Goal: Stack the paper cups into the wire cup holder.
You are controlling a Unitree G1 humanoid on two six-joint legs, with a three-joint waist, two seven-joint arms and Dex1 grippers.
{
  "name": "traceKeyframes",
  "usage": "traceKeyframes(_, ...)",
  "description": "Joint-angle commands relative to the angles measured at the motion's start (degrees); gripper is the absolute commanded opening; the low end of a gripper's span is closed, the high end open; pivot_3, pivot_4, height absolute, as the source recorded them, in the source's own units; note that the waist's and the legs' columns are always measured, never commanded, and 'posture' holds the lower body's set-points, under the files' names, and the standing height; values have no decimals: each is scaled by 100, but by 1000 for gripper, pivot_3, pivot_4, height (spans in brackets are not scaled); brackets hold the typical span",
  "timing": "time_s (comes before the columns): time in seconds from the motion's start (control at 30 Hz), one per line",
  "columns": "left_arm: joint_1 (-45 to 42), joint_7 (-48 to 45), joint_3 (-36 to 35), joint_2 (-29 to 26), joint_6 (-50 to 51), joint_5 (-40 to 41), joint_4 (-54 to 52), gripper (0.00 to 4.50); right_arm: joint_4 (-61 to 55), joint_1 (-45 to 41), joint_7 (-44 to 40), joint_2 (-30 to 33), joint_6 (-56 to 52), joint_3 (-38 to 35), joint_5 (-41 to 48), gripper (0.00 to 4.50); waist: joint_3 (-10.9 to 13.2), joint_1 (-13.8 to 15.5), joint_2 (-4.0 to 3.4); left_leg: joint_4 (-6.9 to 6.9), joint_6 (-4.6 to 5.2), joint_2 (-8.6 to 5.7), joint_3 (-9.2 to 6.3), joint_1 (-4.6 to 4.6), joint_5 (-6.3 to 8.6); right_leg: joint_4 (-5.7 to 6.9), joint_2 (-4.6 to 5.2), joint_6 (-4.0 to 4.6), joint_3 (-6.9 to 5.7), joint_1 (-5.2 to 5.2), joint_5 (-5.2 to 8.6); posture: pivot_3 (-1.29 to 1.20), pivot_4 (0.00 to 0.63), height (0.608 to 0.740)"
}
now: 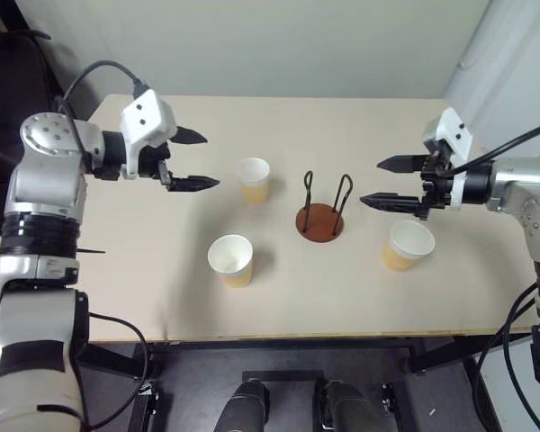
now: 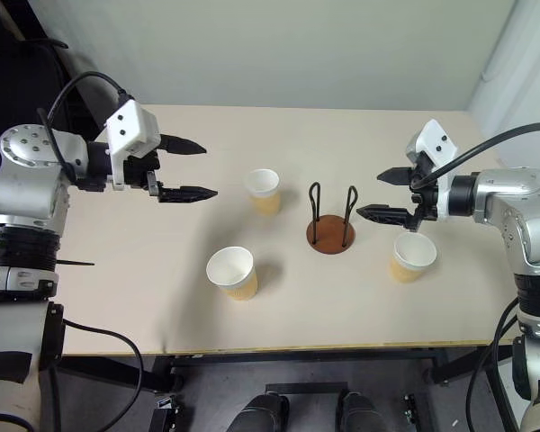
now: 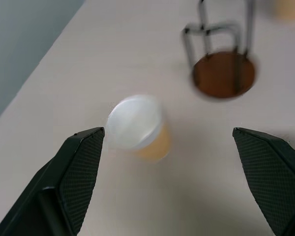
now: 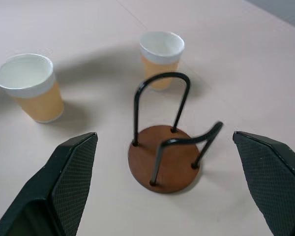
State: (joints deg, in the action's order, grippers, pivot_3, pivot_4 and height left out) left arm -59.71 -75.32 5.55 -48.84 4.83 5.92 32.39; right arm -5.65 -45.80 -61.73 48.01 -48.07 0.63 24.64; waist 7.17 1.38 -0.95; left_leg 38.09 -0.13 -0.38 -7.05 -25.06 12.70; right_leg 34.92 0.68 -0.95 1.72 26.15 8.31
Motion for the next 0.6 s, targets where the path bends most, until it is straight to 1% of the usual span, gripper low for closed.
traceKeyframes(0.03,-284,221,45,-17,-514,-347,321,4500,-253,-178,-10,95,13,-188,165,4486,0,0,0,0,0,0,0,0,0,0,0,0,0,0,0,0,150,740)
traceKeyframes(0.27,-367,235,326,17,-1296,-841,657,4500,-322,-263,-66,175,185,-151,182,4486,0,11,0,-1,1,-1,-1,-3,1,-2,-1,-2,-1,1,1,0,150,740)
traceKeyframes(0.43,-445,209,459,66,-1636,-1058,914,4500,-358,-330,-219,327,220,-202,265,4486,0,12,0,-1,1,-1,-1,-6,1,-3,0,-2,-2,2,0,0,150,740)
traceKeyframes(0.6,-665,364,610,210,-2089,-1359,1279,4500,-239,-371,-264,430,303,-204,260,4486,0,22,0,0,2,-1,-2,-6,1,0,-1,-2,-2,2,1,0,150,740)
